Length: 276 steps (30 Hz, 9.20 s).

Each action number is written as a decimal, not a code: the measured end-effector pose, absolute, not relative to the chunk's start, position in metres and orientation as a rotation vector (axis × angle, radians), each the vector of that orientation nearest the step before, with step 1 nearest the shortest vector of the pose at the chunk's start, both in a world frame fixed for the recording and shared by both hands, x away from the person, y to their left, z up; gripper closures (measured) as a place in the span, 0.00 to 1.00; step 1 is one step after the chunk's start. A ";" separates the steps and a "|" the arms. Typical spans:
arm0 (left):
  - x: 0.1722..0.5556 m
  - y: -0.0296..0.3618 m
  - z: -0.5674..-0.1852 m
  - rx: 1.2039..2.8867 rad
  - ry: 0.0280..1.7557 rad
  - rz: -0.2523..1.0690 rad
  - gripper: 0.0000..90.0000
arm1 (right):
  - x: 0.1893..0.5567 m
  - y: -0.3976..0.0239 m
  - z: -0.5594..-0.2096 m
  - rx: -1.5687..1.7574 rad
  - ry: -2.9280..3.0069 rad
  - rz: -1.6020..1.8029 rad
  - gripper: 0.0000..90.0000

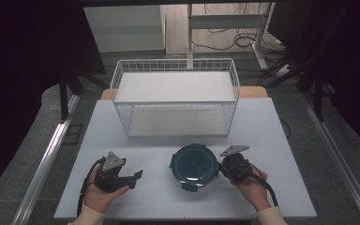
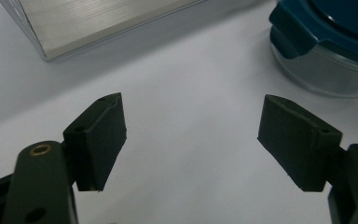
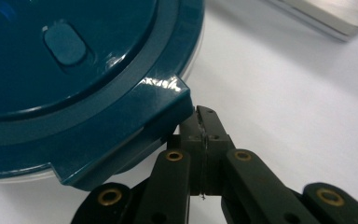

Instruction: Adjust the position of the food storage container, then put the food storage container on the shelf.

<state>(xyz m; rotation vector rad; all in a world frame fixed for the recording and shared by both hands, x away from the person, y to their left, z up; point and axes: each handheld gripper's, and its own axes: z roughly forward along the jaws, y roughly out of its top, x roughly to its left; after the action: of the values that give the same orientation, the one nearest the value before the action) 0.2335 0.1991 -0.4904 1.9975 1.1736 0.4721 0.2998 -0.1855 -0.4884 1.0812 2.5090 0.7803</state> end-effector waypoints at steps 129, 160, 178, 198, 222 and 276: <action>0.303 0.170 -0.524 1.687 1.283 -0.446 0.32 | 0.311 -0.145 -0.514 1.860 2.364 1.600 0.37; 0.262 0.177 -0.481 1.665 1.172 -0.244 0.49 | 0.285 -0.145 -0.476 1.432 2.436 1.631 0.40; 0.246 0.177 -0.449 1.666 1.073 -0.142 0.49 | 0.269 -0.145 -0.435 1.182 2.404 1.625 0.40; 0.244 0.175 -0.427 1.671 1.040 -0.069 0.49 | 0.271 -0.145 -0.415 1.095 2.399 1.631 0.40; 0.280 0.176 -0.376 1.654 1.001 -0.029 0.49 | 0.305 -0.145 -0.363 1.017 2.365 1.632 0.41; 0.402 0.188 -0.289 1.632 0.964 -0.011 0.49 | 0.423 -0.132 -0.262 0.986 2.362 1.590 0.41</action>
<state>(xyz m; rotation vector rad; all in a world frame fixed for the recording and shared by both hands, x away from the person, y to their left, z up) 0.4023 0.1878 -0.2893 1.6318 0.9636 -0.0113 0.4230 -0.1323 -0.2620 0.9862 2.3619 1.5896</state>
